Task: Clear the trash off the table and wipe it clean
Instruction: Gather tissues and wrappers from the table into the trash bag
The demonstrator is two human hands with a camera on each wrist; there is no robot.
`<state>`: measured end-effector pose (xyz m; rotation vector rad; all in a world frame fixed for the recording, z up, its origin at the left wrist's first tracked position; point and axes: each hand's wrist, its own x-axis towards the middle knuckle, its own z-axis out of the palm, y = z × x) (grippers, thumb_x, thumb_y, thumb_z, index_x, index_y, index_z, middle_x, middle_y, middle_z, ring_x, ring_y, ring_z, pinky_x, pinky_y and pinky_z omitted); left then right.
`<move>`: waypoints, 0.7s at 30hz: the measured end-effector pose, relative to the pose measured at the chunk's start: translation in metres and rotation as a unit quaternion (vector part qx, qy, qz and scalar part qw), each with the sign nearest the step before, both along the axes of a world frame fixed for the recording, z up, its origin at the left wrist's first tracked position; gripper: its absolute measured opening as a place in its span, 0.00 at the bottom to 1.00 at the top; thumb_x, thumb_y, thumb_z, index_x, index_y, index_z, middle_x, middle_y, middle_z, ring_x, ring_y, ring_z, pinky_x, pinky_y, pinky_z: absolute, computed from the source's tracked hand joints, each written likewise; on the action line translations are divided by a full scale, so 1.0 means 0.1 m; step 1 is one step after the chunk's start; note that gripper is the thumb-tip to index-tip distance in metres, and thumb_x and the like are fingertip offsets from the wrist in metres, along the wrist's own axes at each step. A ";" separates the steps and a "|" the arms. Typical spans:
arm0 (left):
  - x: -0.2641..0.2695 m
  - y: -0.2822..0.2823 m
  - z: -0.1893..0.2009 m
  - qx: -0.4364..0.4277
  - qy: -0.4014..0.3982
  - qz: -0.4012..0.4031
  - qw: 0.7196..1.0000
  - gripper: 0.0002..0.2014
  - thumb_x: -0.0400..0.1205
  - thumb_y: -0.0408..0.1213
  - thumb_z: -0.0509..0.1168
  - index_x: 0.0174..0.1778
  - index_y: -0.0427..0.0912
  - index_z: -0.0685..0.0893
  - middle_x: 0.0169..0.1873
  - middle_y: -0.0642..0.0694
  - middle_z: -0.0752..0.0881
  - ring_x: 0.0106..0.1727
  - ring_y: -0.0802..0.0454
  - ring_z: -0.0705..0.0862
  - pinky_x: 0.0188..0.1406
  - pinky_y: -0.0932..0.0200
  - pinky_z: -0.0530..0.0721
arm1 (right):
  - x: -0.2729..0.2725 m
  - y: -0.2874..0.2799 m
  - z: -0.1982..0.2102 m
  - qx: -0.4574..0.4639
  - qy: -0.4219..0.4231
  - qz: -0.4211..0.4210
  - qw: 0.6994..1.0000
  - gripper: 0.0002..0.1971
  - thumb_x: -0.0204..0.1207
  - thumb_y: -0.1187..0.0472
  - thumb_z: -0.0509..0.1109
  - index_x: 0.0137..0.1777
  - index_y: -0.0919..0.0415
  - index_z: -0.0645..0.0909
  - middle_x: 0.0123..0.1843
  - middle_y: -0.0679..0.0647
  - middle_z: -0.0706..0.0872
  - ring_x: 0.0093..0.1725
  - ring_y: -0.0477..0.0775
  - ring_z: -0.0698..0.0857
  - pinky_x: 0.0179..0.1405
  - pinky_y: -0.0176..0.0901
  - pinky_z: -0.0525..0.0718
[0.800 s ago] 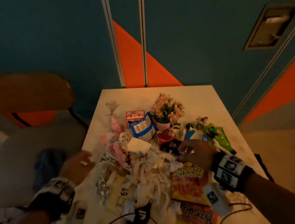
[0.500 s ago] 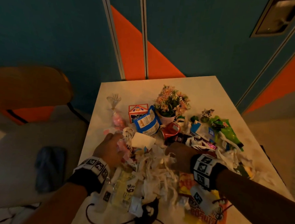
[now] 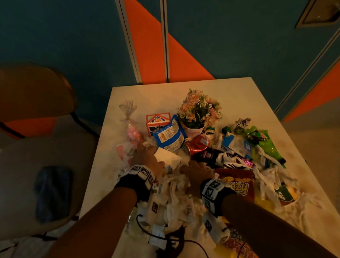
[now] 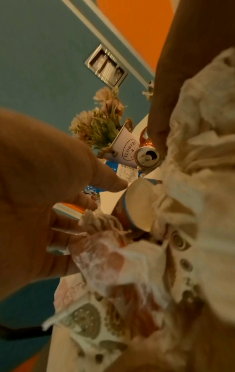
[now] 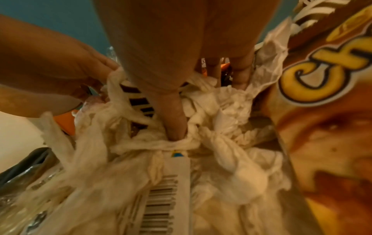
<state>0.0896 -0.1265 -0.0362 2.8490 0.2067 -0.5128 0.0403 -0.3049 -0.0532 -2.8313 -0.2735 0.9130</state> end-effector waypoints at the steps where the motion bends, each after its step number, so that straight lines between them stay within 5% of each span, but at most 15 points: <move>1: 0.01 -0.02 -0.01 0.003 0.018 0.007 1.000 0.37 0.73 0.55 0.71 0.77 0.51 0.67 0.77 0.42 0.59 0.76 0.39 0.65 0.73 0.41 0.70 | 0.01 0.01 -0.01 0.002 -0.003 -0.001 1.000 0.39 0.68 0.50 0.77 0.77 0.42 0.60 0.80 0.56 0.60 0.79 0.66 0.60 0.73 0.67 0.68; 5: 0.05 -0.08 -0.09 -0.044 0.059 0.023 0.997 0.39 0.70 0.53 0.74 0.76 0.51 0.66 0.76 0.40 0.65 0.75 0.36 0.68 0.72 0.42 0.72 | 0.01 0.04 -0.03 0.027 -0.027 -0.010 0.999 0.30 0.74 0.47 0.69 0.74 0.43 0.63 0.77 0.58 0.63 0.74 0.68 0.66 0.70 0.66 0.72; 9: 0.00 -0.12 -0.09 0.025 0.064 0.009 0.998 0.32 0.73 0.55 0.68 0.73 0.53 0.70 0.76 0.39 0.64 0.73 0.37 0.69 0.69 0.43 0.72 | 0.02 0.00 -0.02 0.052 -0.035 -0.017 0.998 0.28 0.75 0.50 0.68 0.74 0.46 0.66 0.76 0.57 0.64 0.73 0.66 0.68 0.69 0.64 0.75; 13: -0.04 -0.11 -0.09 -0.039 0.050 0.033 0.997 0.27 0.78 0.44 0.68 0.74 0.47 0.73 0.72 0.40 0.67 0.70 0.40 0.72 0.69 0.51 0.73 | 0.06 -0.13 0.04 0.086 -0.040 -0.020 0.995 0.31 0.71 0.48 0.71 0.75 0.46 0.68 0.81 0.54 0.59 0.77 0.65 0.63 0.72 0.62 0.73; 17: -0.14 -0.10 0.04 -0.136 -0.033 0.059 0.988 0.14 0.77 0.38 0.68 0.59 0.42 0.84 0.53 0.43 0.83 0.58 0.43 0.83 0.48 0.59 0.75 | 0.08 -0.25 0.09 0.135 -0.066 -0.029 0.988 0.36 0.65 0.45 0.73 0.74 0.54 0.72 0.80 0.56 0.62 0.77 0.63 0.64 0.75 0.59 0.71; 21: -0.28 -0.13 0.18 -0.185 -0.079 0.089 0.976 0.11 0.78 0.36 0.64 0.56 0.45 0.83 0.49 0.46 0.86 0.49 0.45 0.83 0.46 0.57 0.79 | 0.09 -0.45 0.30 0.184 -0.066 -0.112 0.974 0.48 0.56 0.41 0.70 0.79 0.59 0.66 0.80 0.55 0.64 0.78 0.60 0.65 0.77 0.51 0.68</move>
